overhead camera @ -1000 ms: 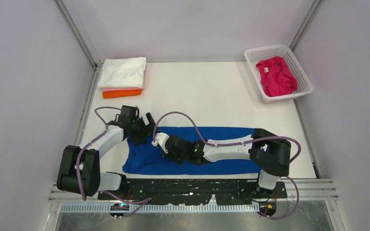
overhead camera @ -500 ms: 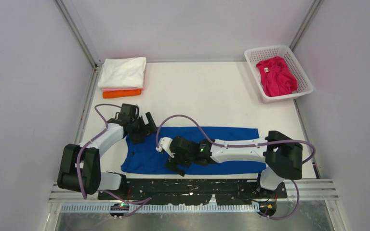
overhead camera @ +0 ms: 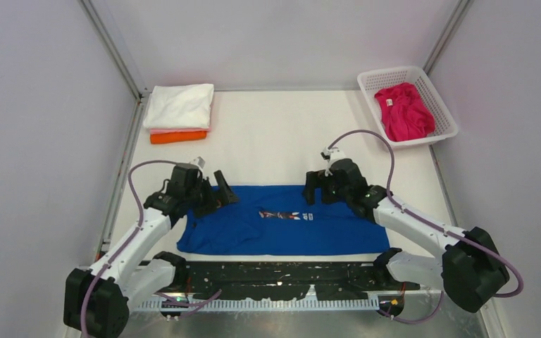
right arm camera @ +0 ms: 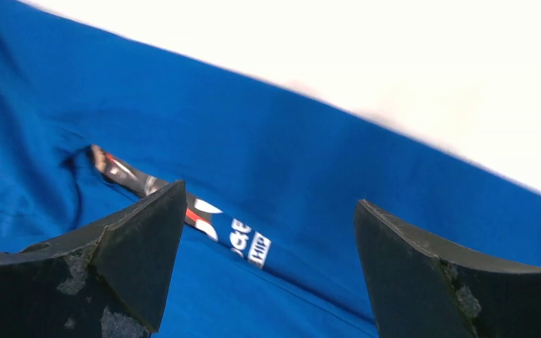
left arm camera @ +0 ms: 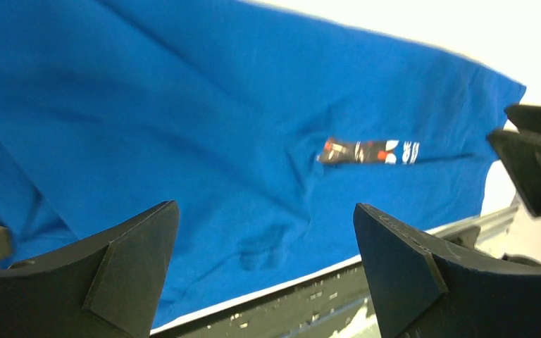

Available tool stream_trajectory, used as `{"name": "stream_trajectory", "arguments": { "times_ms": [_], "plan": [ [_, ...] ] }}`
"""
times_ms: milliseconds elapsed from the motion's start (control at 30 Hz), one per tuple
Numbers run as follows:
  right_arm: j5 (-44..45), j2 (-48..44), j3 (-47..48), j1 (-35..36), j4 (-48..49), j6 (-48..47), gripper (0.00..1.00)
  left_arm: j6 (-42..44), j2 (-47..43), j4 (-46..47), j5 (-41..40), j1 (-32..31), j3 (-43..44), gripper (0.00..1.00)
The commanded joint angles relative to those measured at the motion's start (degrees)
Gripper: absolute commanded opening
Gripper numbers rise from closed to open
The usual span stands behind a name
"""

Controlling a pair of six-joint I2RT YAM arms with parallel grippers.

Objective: Fold and stack the t-shirts
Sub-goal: Rotate the tshirt 90 degrees

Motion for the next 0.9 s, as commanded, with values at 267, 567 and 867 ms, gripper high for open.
{"name": "stream_trajectory", "arguments": {
  "times_ms": [267, 567, 867],
  "plan": [
    [-11.44, 10.94, -2.38, -13.39, 2.71, 10.74, 0.96, -12.26, 21.39, 16.85, -0.97, -3.66, -3.86, 0.99],
    [-13.64, 13.06, -1.59, -14.18, -0.9, 6.52, 0.96, -9.77, 58.35, 7.39, -2.45, 0.86, 42.44, 0.99],
    [-31.77, 15.61, 0.5, 0.71, -1.66, -0.39, 0.95, -29.19, 102.52, 19.31, 25.44, -0.04, 102.38, 0.99]
  ]
}}
